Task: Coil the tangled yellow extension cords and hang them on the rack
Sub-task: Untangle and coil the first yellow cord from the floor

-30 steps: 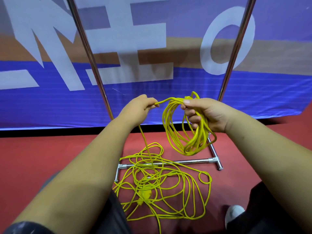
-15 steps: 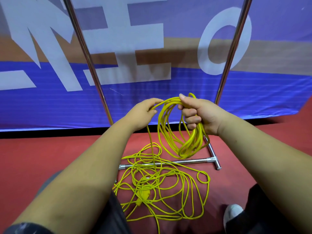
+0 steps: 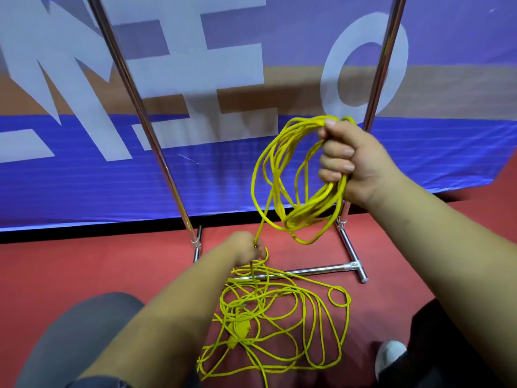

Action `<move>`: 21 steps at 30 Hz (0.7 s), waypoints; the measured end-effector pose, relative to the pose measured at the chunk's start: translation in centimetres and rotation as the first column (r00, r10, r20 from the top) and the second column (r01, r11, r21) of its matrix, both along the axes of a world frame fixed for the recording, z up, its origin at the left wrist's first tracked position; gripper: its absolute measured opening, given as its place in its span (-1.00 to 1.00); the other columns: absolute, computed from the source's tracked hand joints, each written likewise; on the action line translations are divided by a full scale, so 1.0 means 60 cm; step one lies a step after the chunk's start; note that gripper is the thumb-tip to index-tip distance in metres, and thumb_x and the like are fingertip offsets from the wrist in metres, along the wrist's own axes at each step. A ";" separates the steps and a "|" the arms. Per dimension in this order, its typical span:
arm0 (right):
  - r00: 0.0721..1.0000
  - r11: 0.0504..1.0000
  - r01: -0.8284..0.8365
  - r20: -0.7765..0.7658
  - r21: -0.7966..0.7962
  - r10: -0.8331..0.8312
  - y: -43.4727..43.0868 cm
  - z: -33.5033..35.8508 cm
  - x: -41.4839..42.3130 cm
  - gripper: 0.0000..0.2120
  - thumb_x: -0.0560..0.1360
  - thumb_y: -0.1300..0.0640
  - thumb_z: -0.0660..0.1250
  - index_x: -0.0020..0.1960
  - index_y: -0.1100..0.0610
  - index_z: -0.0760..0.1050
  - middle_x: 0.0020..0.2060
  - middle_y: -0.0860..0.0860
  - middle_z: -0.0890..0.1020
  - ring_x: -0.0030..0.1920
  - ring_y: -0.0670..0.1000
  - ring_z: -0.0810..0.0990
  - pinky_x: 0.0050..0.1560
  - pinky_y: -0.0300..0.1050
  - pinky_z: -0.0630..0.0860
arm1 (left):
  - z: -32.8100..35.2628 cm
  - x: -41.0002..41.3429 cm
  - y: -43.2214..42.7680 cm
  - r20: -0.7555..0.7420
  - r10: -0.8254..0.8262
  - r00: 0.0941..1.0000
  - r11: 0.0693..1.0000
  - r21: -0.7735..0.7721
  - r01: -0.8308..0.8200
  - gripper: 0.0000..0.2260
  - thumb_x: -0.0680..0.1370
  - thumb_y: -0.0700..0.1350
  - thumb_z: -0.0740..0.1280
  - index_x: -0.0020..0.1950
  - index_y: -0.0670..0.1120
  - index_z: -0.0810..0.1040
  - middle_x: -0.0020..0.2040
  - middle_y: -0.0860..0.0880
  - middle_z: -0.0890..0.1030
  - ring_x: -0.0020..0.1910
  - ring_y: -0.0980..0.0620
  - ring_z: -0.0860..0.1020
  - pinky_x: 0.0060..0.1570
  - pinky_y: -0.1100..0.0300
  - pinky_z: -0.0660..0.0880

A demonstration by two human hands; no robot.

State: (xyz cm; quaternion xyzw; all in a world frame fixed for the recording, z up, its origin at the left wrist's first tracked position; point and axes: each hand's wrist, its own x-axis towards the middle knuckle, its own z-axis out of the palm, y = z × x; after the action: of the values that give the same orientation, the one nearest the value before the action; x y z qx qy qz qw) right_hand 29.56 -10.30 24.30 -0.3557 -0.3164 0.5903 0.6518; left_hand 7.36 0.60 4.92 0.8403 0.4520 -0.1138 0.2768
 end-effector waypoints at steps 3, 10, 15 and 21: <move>0.999 0.999 0.029 -0.040 0.019 -0.029 0.004 -0.002 0.010 -0.74 0.71 -0.02 0.23 -0.10 0.07 0.48 -0.60 -0.12 0.19 -0.64 -0.16 0.16 -0.57 -0.25 0.20 | -0.039 0.009 -0.024 -0.048 -0.021 0.999 0.997 -0.072 0.018 -0.79 0.63 -0.16 0.32 0.19 -0.16 0.68 0.15 -0.15 0.69 0.16 -0.16 0.61 -0.13 0.30 0.46; 0.990 0.988 0.138 0.036 -0.073 -0.136 0.023 -0.032 0.011 -0.75 0.68 -0.04 0.33 -0.12 0.06 0.53 -0.54 -0.11 0.23 -0.59 -0.12 0.18 -0.51 -0.20 0.24 | -0.046 0.006 -0.009 0.009 0.243 0.970 0.967 -0.083 -0.242 -0.71 0.69 -0.01 0.30 -0.01 -0.22 0.64 -0.07 -0.15 0.76 -0.32 -0.02 0.67 -0.35 0.27 0.52; 0.980 0.977 0.185 0.096 -0.103 -0.175 0.027 -0.039 0.024 -0.77 0.67 -0.04 0.35 -0.13 0.04 0.52 -0.52 -0.11 0.23 -0.57 -0.10 0.19 -0.48 -0.19 0.25 | 0.054 0.015 0.023 0.412 0.461 0.786 0.869 -0.032 -0.494 -0.60 0.73 0.00 0.20 -0.11 -0.25 0.61 -0.54 -0.02 0.59 -0.50 -0.03 0.62 -0.30 0.19 0.54; 0.970 0.970 0.226 0.109 -0.088 -0.216 0.031 -0.043 0.022 -0.76 0.62 -0.04 0.45 -0.18 -0.03 0.50 -0.49 -0.09 0.23 -0.53 -0.08 0.20 -0.45 -0.16 0.28 | 0.227 0.040 0.000 0.695 0.601 0.395 0.786 -0.424 -0.450 -0.69 0.72 0.03 0.23 -0.02 -0.17 0.60 -0.25 -0.17 0.58 -0.54 0.01 0.47 -0.34 0.14 0.54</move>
State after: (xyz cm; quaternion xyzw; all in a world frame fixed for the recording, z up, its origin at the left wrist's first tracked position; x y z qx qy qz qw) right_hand 30.87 -8.45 21.71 -0.4496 -0.2768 0.5108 0.6785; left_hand 9.77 0.62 18.52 0.5835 0.5070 0.3333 0.5398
